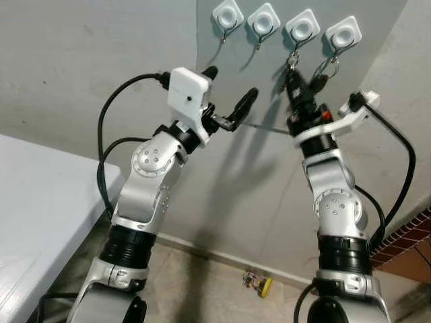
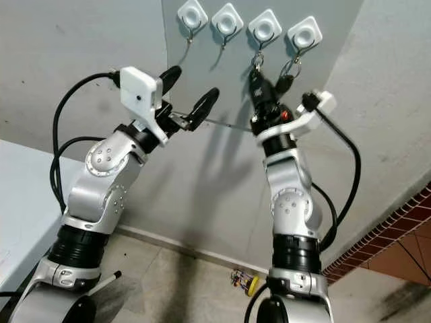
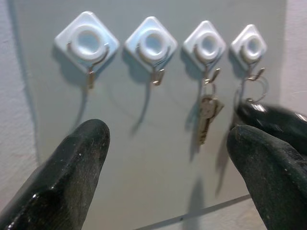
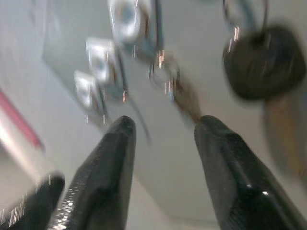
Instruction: Hang keys on a hook
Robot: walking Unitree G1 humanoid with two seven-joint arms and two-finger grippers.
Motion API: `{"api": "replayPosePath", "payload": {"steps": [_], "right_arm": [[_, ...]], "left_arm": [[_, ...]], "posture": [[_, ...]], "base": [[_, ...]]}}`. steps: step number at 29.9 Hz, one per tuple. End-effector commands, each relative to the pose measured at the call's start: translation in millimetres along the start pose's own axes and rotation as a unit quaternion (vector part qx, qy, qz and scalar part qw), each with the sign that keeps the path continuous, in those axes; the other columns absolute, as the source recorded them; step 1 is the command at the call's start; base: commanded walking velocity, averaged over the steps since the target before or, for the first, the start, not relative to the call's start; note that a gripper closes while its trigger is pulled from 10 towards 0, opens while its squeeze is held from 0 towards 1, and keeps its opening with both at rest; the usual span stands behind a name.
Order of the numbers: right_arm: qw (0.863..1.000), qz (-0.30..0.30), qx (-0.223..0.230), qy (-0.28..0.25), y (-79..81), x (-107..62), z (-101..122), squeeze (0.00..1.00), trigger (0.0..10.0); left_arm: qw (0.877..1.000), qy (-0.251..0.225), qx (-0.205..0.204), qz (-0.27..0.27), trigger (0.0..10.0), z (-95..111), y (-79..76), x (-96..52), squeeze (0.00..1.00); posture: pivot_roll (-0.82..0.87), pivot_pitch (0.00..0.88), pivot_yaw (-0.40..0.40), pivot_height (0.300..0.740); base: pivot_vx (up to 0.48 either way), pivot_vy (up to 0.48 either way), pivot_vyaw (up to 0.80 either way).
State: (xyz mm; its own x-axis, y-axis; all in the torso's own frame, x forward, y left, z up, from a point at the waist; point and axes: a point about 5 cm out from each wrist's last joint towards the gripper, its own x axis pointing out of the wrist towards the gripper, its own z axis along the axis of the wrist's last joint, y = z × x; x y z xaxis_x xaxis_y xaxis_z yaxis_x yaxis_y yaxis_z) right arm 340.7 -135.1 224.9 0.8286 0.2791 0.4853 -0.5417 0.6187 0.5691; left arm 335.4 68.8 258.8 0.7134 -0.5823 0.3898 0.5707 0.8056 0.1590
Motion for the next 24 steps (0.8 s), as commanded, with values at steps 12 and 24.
{"api": "replayPosePath", "payload": {"steps": [12, 24], "right_arm": [[0.985, -0.076, -0.114, 0.104, -42.1, -65.7, -33.7, 1.00, 10.0], [0.898, -0.235, -0.264, 0.262, -107.7, -160.0, -88.3, 1.00, 10.0]], "left_arm": [[0.992, 0.106, -0.021, 0.070, 10.0, -70.3, 1.3, -29.4, 0.00], [0.952, 0.272, -0.051, 0.131, 10.0, -165.4, -6.3, -95.9, 0.00]], "posture": [[0.02, 0.054, -0.030, 0.740], [0.01, 0.034, -0.015, 0.740]], "base": [[0.000, 0.000, 0.00], [0.000, 0.000, 0.00]]}}
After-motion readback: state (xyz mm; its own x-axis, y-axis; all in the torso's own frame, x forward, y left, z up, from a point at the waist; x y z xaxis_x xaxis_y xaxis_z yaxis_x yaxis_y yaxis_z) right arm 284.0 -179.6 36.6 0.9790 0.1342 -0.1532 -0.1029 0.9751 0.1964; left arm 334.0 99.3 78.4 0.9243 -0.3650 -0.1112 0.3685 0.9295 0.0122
